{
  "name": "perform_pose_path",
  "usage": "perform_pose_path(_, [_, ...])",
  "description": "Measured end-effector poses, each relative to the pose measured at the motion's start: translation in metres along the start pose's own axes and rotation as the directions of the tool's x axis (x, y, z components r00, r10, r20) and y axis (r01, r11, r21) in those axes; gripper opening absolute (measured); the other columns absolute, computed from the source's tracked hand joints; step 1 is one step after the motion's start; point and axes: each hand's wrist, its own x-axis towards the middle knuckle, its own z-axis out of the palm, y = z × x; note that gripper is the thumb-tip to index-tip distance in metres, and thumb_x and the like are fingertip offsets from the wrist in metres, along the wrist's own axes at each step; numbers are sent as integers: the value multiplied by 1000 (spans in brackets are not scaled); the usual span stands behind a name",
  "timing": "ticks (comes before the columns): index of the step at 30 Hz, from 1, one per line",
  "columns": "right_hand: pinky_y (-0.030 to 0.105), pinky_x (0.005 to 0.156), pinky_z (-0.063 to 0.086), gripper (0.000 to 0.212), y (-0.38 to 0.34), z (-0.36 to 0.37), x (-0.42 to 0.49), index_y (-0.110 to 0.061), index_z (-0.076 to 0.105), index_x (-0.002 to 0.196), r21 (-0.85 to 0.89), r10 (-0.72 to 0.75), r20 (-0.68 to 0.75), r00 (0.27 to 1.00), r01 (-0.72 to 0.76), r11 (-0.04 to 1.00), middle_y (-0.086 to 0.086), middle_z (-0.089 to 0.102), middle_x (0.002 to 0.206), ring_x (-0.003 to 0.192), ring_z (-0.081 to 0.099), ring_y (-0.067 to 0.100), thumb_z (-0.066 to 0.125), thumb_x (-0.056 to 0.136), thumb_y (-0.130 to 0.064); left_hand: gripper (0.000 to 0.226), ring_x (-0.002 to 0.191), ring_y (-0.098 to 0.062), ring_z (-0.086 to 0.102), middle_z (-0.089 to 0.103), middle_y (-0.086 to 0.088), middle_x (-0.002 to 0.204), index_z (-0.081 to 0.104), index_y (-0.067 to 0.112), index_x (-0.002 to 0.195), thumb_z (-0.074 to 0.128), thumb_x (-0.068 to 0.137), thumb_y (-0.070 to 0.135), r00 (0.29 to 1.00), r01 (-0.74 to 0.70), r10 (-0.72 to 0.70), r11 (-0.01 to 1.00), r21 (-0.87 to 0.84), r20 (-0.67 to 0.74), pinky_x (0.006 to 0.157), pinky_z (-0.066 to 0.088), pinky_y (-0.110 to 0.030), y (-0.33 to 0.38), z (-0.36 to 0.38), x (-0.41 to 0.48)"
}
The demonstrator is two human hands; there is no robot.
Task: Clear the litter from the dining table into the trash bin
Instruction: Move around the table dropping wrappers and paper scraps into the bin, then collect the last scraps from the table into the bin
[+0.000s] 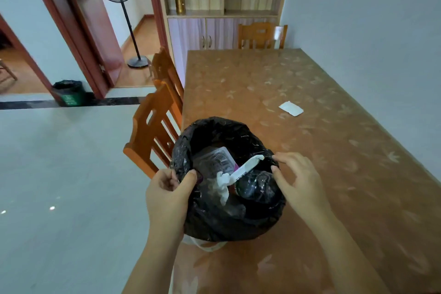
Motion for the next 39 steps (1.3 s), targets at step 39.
perform_pose_path(39, [20, 91, 24, 23, -287, 358, -10, -16, 59, 109, 102, -217, 481, 850, 192, 976, 4, 58, 119, 113, 45, 18, 53, 87, -22, 35, 60, -22, 39, 38, -4, 59, 38, 17, 59, 69, 54, 34, 793, 216, -103, 969, 119, -601, 58, 34, -39, -42, -422, 126])
